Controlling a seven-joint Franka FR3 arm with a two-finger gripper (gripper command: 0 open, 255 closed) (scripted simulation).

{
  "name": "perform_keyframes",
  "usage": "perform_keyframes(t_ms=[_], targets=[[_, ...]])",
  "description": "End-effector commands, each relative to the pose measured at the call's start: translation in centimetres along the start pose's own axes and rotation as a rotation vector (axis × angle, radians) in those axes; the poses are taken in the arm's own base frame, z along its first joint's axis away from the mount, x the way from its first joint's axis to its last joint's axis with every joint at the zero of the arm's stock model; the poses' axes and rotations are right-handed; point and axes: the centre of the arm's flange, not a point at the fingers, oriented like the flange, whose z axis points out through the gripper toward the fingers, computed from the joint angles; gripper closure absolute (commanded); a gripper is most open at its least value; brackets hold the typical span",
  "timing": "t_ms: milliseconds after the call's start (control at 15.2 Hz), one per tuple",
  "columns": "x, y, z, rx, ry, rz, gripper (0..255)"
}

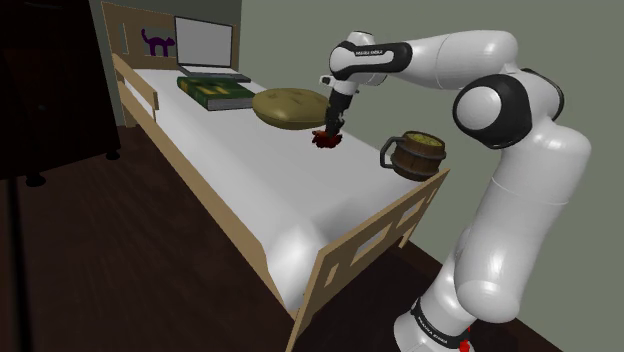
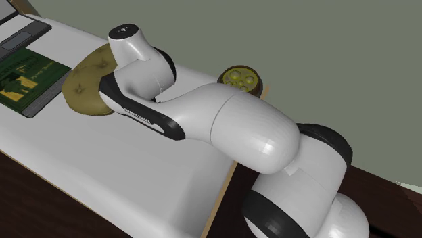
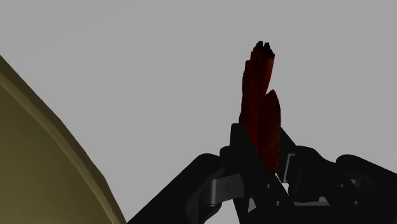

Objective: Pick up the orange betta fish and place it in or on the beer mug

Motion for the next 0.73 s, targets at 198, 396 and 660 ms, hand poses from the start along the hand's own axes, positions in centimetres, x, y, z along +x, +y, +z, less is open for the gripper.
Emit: perform_keyframes(t_ms=[198, 396, 660], targets=[[0.1, 0.1, -2.5, 0.0, 0.0, 0.0, 255], [0.2, 0.1, -4.1, 0.0, 0.0, 0.0, 255], [0.3, 0.2, -6.2, 0.0, 0.0, 0.0, 255]])
